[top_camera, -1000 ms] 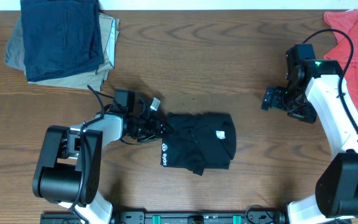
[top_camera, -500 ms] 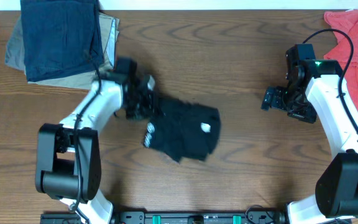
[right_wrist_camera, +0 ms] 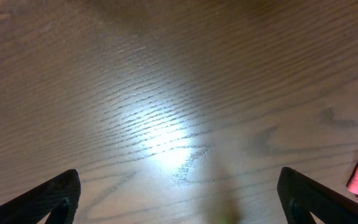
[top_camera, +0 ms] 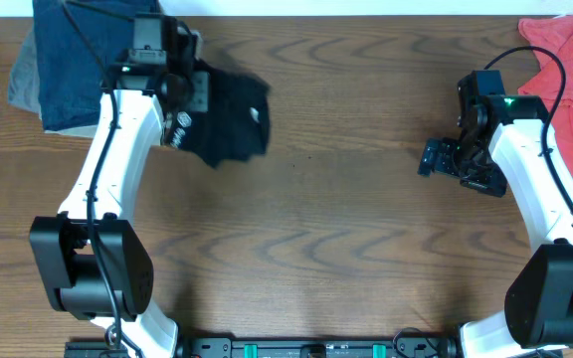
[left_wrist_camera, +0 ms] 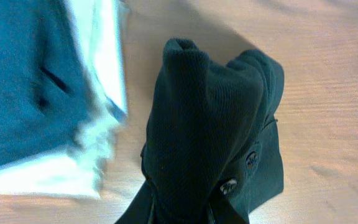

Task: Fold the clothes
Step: 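Lift the black shirt bundle with the left gripper toward the clothes stack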

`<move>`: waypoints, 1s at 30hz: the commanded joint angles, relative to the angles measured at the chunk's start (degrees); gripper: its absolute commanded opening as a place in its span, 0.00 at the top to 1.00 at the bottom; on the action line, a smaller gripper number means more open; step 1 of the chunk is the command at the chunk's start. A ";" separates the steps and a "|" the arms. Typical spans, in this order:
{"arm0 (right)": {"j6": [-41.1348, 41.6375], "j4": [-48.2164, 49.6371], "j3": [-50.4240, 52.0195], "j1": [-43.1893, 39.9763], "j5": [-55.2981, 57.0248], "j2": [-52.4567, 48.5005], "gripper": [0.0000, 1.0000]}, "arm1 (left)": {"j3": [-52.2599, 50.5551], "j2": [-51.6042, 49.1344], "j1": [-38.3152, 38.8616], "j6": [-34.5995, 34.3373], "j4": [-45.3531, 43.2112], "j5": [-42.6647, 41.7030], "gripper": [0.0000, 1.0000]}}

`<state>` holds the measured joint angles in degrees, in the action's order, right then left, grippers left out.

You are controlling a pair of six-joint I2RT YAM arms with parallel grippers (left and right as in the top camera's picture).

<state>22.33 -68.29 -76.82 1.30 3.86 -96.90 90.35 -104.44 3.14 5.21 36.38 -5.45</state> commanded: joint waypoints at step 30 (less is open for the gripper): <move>-0.09 -0.04 -0.66 0.15 0.22 0.07 0.01 | 1.40 -4.59 -10.84 1.60 -29.99 9.66 0.94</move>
<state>22.31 -68.29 -76.82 1.30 3.86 -96.90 90.35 -107.83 -6.52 7.84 8.60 3.09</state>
